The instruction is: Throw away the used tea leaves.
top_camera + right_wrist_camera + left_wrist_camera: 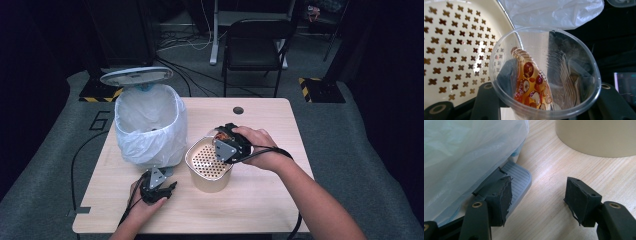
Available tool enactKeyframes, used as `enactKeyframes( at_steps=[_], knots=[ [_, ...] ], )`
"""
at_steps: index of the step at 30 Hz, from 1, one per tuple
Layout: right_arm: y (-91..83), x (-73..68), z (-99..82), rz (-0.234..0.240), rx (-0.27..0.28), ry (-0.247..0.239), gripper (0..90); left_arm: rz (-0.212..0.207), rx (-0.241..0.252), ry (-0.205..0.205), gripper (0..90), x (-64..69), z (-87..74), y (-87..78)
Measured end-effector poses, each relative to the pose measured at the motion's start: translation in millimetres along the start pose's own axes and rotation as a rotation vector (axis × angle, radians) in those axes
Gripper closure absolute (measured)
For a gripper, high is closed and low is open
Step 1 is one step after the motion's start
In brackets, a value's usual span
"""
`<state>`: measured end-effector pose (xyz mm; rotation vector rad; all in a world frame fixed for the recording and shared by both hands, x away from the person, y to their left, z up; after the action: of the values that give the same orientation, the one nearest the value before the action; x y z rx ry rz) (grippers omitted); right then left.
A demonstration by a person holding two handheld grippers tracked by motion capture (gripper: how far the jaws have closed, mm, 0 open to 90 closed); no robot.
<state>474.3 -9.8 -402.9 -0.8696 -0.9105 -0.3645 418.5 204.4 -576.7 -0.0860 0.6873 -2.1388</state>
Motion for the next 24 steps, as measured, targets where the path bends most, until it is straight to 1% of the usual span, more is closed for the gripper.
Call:
enactKeyframes(
  at_steps=[3, 5, 6, 7, 9, 10, 11, 13, 15, 19, 21, 22, 24],
  knots=[
    [1.6, -2.4, 4.0, -0.016, -0.008, -0.042, 47.2, 0.0, 0.0, -0.001, 38.2, 0.0, 0.0, 0.0],
    [2.7, -3.9, 5.7, -0.028, -0.027, -0.097, 47.4, 0.0, 0.0, 0.001, 38.1, 0.0, 0.0, 0.0],
    [2.7, -3.9, 5.7, -0.028, -0.027, -0.097, 47.4, 0.0, 0.0, 0.001, 38.1, 0.0, 0.0, 0.0],
    [3.7, -6.1, 8.5, -0.038, -0.048, -0.168, 47.5, 0.0, 0.0, 0.0, 38.1, 0.0, 0.0, 0.0],
    [4.3, -7.4, 10.1, -0.043, -0.067, -0.216, 47.5, 0.0, -0.001, 0.003, 38.1, 0.0, 0.0, 0.0],
    [4.5, -9.1, 10.4, -0.049, -0.076, -0.229, 47.5, 0.0, -0.001, 0.004, 38.1, -0.1, 0.0, 0.0],
    [5.0, -8.8, 11.5, -0.051, -0.079, -0.256, 47.5, 0.001, -0.001, 0.004, 38.1, -0.1, 0.0, 0.0],
    [5.6, -9.8, 12.7, -0.061, -0.091, -0.292, 47.5, 0.0, -0.002, 0.005, 38.1, 0.0, 0.0, 0.0],
    [6.5, -10.8, 13.5, -0.073, -0.103, -0.339, 47.6, 0.001, -0.001, 0.004, 38.1, 0.0, 0.0, 0.0],
    [7.8, -13.0, 14.6, -0.087, -0.132, -0.4, 47.6, -0.006, -0.006, 0.005, 38.1, 0.1, -0.2, -0.3],
    [7.9, -12.6, 16.4, -0.105, -0.139, -0.431, 47.6, -0.001, -0.002, 0.003, 38.1, 0.0, -0.1, -0.1],
    [8.3, -13.3, 16.0, -0.111, -0.143, -0.437, 47.7, -0.001, -0.002, 0.004, 38.1, -0.1, -0.1, -0.1],
    [8.4, -12.5, 17.5, -0.099, -0.158, -0.474, 47.8, 0.0, -0.003, 0.006, 38.1, -0.1, -0.1, -0.1]
  ],
)
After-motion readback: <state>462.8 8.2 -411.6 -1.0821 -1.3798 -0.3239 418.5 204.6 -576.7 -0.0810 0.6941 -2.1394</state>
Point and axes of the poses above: each handheld gripper's, and its own axes: y roughly forward along the jaws, z roughly out of its top, x roughly to its right, the point moved 8 cm from there along y, roughly forward along the jaws, and after that the axes turned 7 degrees about x, right-handed, at the moved point
